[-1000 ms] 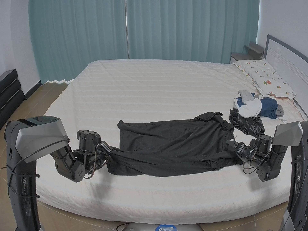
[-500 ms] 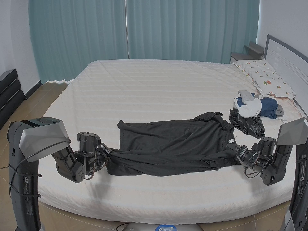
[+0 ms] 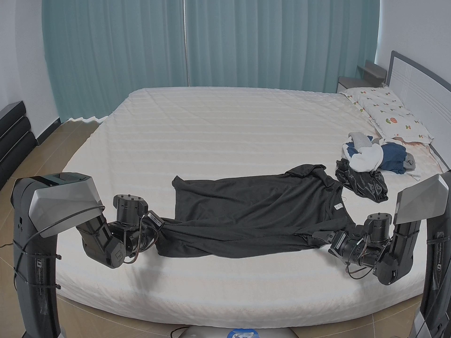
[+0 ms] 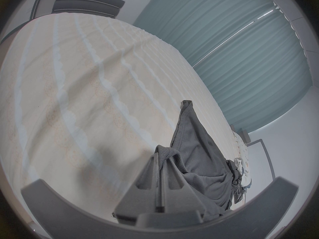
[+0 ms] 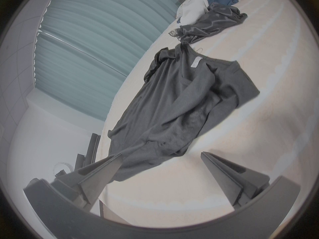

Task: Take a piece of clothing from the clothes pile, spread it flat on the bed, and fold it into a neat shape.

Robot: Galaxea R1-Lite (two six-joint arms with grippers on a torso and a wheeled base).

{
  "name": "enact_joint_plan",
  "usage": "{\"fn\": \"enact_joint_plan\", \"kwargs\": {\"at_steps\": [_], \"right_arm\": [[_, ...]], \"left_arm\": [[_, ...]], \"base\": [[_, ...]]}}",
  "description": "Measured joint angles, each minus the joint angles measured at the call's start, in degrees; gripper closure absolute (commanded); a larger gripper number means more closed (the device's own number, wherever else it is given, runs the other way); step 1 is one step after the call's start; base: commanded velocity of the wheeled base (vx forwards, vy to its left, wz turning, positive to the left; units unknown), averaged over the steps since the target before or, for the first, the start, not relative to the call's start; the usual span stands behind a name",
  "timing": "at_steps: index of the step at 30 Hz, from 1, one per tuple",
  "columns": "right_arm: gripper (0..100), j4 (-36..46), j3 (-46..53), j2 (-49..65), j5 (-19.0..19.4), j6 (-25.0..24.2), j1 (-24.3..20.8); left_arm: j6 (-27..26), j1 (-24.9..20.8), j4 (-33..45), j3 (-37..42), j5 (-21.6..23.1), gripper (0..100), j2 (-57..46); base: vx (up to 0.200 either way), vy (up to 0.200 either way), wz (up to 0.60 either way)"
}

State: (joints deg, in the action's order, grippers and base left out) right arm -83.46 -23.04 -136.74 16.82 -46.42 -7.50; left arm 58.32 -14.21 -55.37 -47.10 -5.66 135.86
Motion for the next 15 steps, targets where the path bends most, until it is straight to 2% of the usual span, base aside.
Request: {"fn": "enact_joint_plan", "kwargs": {"at_steps": [10, 11, 15], "right_arm": [[0, -0.1, -3.6, -2.7, -3.1, 0.0, -0.6], [100, 0.0, -4.0, -2.9, -3.4, 0.0, -0.6], [100, -0.1, -5.2, -3.6, -5.4, 0.0, -0.6]], "left_arm": [[0.0, 0.0, 0.0, 0.0, -0.1, 100, 0.0], [0.0, 0.0, 0.0, 0.0, -0.1, 100, 0.0], [0.0, -0.1, 0.0, 0.0, -0.2, 100, 0.1]], "base": [[0.000, 0.000, 0.00], [0.000, 0.000, 0.00], [0.000, 0.000, 0.00]]}}
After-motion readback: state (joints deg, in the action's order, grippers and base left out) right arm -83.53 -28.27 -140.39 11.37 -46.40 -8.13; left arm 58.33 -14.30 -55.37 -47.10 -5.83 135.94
